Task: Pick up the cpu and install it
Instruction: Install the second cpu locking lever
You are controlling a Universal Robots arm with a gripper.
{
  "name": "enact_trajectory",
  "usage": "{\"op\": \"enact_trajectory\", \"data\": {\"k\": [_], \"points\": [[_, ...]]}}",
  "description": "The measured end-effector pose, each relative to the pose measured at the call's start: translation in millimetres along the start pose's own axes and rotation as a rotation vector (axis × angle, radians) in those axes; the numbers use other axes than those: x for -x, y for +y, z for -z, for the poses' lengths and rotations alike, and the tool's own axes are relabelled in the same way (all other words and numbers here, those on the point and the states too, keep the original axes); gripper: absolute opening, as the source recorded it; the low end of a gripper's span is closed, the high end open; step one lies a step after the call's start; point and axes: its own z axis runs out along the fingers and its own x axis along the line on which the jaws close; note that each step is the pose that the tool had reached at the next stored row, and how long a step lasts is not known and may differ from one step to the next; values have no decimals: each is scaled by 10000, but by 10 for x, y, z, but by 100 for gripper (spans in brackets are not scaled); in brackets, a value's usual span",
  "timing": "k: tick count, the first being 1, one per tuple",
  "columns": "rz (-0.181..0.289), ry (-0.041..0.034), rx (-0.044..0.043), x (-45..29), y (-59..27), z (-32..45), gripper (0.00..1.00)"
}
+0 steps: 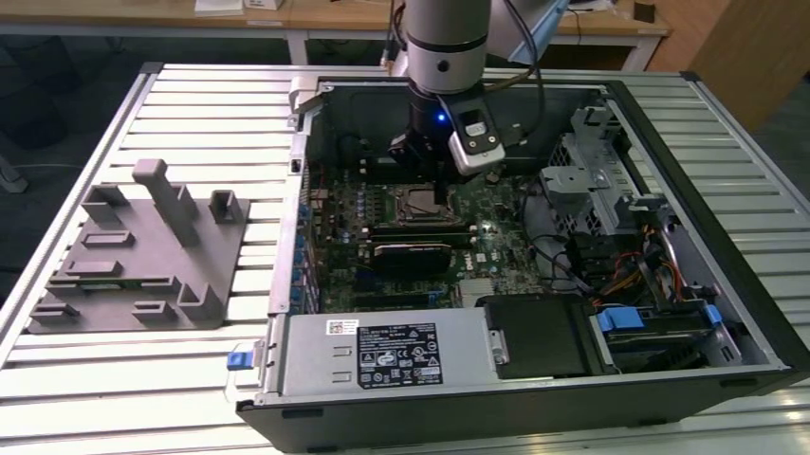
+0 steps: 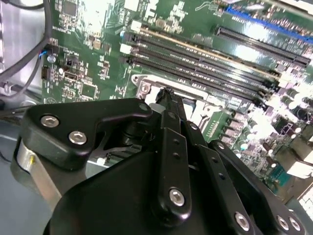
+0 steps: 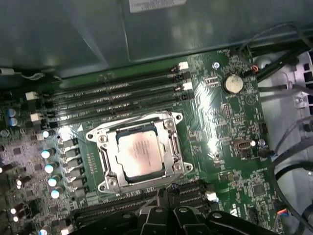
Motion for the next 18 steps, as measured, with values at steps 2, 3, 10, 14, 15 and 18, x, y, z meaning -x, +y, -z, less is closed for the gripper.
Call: {"op": "enact_trajectory", "data": {"k": [2,3,10,14,15,18], "points": [[0,10,0,7,-26,-3,11],[1,27,-5,12,-40,-5,11],[27,711,-158,35,-115,-38,11],[27,729,-165,35,-117,-37,11],[48,731,-154,34,-118,-38,11],[404,734,-82,32,-118,-52,11]]}}
